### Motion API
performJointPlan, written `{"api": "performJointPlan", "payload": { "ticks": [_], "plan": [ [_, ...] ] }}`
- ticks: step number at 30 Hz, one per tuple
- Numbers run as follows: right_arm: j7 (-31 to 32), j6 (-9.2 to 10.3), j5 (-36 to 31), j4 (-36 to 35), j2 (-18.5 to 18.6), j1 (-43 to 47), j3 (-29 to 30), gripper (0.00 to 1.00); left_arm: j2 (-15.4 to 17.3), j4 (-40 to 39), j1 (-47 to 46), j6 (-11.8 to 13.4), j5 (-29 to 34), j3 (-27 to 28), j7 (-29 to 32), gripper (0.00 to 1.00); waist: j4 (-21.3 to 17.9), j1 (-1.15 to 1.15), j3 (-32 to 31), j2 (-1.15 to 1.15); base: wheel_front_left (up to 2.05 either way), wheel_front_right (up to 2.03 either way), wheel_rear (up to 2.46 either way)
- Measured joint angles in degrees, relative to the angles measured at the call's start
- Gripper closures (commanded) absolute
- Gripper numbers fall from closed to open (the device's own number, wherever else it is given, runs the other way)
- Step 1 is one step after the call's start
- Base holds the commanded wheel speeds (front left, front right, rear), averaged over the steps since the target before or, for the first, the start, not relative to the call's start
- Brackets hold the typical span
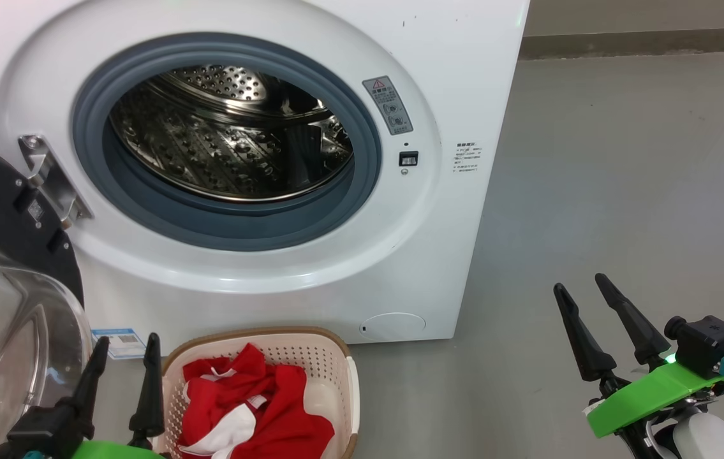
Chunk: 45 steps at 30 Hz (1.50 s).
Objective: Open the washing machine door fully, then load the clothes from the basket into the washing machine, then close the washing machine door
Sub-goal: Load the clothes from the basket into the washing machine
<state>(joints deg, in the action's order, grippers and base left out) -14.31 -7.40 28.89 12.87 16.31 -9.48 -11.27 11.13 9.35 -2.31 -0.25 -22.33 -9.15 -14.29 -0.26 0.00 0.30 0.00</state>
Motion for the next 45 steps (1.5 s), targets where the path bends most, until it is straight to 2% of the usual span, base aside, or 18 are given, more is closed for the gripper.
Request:
{"api": "performJointPlan", "payload": {
  "ticks": [11, 32, 45],
  "plan": [
    [0.0, 0.0, -0.1, 0.1, 0.0, 0.0, -0.2, 0.0, 0.0, 0.0, 0.0, 0.0, 0.0, -0.1, 0.0, 0.0, -0.2, 0.0, 0.5, 0.0, 0.0, 0.0, 0.0],
    [0.0, 0.0, -0.5, -0.9, -0.2, -2.0, 0.7, 0.0, 0.0, 0.1, -3.3, 0.8, 1.6, -0.5, 0.0, 0.0, -0.4, 0.0, 7.9, 0.0, 0.0, 0.0, 0.0],
    [0.0, 0.0, -0.6, -1.8, -0.2, -5.1, 1.2, 0.0, -0.6, 3.0, -8.0, 1.1, 1.6, -0.5, 0.0, 0.0, -0.6, 0.0, 13.7, 0.0, 0.0, 0.0, 0.0]
  ]
}}
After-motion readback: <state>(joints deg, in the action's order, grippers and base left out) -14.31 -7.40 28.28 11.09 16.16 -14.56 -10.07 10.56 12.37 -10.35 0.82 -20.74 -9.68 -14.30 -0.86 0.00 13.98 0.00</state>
